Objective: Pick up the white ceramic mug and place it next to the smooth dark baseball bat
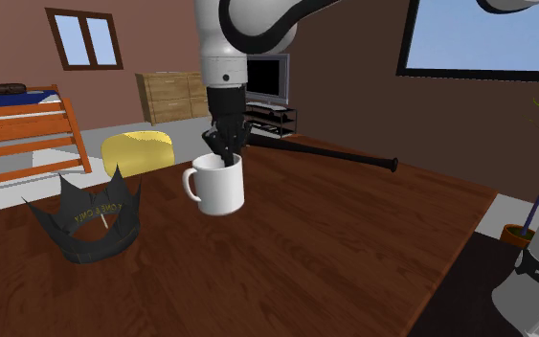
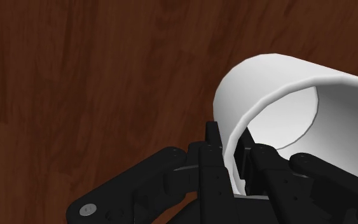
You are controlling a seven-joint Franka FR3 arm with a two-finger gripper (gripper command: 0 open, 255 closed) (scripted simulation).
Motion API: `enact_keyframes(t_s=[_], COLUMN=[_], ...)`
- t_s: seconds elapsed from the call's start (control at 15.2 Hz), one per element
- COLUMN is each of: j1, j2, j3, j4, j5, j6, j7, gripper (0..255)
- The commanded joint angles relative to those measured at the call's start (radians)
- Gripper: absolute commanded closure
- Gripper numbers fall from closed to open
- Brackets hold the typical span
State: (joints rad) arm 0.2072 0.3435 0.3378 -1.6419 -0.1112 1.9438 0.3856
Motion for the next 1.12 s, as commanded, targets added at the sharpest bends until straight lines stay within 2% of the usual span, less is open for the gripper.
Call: enact_keyframes(t_s=[0.0,0.4,1.06], j1=[0.002,0.003,-0.144], j2=[-0.005,-0.018,-0.041], j3=[0.002,0.005,-0.065], j4=[0.02,0.078,0.058], j5=[0.002,0.008,0.032], j6=[-0.024,-0.095,-0.091], j7=[0.0,-0.004,-0.222], gripper=[255,255,255])
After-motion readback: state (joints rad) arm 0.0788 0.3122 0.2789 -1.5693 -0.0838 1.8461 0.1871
